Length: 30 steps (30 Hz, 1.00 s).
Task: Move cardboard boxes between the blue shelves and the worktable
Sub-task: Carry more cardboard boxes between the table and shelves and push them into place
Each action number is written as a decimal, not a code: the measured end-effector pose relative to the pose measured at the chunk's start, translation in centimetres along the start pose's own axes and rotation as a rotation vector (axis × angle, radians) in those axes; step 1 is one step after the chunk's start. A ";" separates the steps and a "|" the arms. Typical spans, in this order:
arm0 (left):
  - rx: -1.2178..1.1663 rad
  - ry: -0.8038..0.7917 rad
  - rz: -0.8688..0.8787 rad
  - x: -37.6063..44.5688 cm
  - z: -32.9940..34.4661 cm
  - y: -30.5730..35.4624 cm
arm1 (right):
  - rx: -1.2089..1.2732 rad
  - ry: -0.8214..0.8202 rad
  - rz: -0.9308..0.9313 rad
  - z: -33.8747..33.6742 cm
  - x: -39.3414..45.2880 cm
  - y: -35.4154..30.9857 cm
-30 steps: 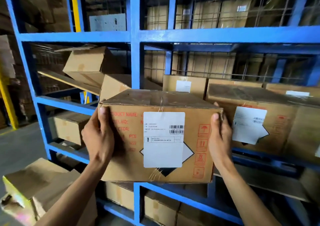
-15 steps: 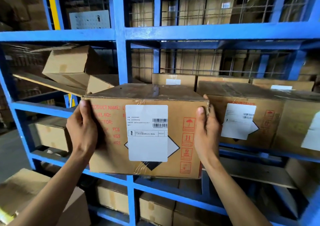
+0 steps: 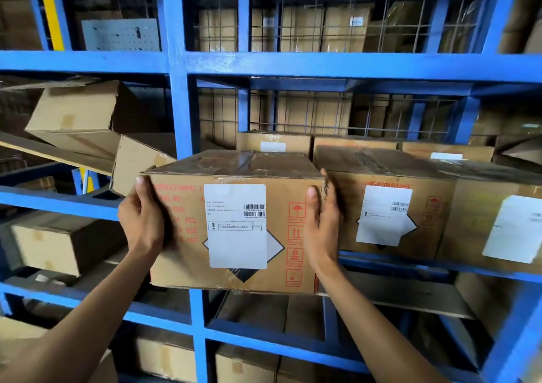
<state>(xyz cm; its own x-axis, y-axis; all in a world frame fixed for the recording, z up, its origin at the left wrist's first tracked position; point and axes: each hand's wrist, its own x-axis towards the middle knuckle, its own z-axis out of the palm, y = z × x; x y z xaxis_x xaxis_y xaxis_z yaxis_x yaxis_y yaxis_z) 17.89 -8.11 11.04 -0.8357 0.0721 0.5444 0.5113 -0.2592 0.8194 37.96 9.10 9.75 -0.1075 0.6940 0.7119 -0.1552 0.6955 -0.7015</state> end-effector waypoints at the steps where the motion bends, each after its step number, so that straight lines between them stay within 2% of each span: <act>1: 0.007 -0.001 0.000 0.3 0.5 -0.2 | -0.009 0.012 -0.001 0.3 0.1 0.8; 6: 0.046 0.012 0.010 2.2 3.3 -2.6 | -0.027 0.079 0.015 1.6 1.2 4.4; 12: 0.051 -0.013 0.054 4.0 6.3 -6.4 | -0.091 0.122 -0.101 3.4 2.6 7.8; 22: 0.052 -0.039 0.258 5.9 10.5 -9.4 | -0.392 0.269 -0.359 5.2 4.9 11.8; 30: 0.133 -0.012 0.312 9.2 12.5 -12.4 | -0.667 0.353 -0.394 6.5 6.5 13.4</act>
<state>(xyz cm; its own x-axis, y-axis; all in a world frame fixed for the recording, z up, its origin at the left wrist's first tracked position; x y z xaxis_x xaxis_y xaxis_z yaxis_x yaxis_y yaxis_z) 6.36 7.81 8.09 -0.6332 0.0206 0.7737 0.7641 -0.1431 0.6291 28.79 21.77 5.19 0.1627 0.3189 0.9337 0.5058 0.7856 -0.3565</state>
